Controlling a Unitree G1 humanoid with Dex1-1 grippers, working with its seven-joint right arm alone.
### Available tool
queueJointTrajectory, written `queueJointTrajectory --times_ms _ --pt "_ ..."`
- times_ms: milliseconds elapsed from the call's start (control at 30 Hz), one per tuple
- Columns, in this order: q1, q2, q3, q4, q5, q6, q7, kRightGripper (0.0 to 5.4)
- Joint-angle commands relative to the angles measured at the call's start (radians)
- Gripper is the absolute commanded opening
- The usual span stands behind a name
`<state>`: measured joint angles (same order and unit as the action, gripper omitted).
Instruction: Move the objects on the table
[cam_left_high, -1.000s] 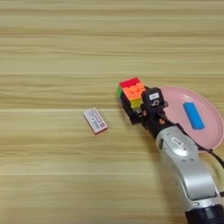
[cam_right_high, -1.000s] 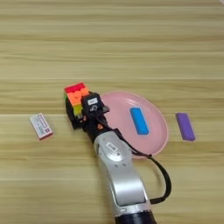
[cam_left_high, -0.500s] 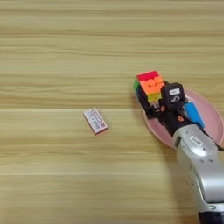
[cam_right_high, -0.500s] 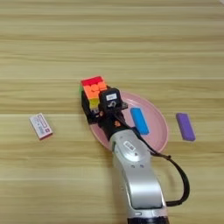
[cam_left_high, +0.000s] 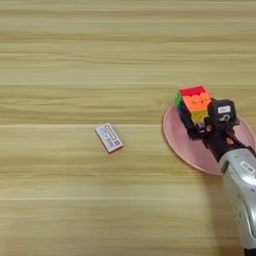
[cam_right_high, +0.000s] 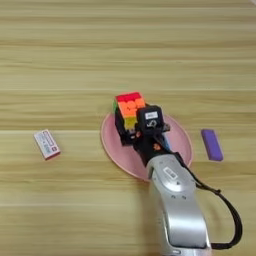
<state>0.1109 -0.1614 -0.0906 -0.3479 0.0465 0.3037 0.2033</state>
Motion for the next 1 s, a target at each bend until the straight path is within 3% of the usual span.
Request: queueJointTrajectory --times_ms 33,333,1000 --pt "-0.027 -0.019 -0.017 -0.032 0.009 -0.020 -0.005 3.37" --pt "0.016 -0.009 0.002 -0.037 0.008 -0.018 0.001 3.37" --pt "0.011 -0.015 0.011 0.027 -0.013 -0.013 -0.007 3.37"
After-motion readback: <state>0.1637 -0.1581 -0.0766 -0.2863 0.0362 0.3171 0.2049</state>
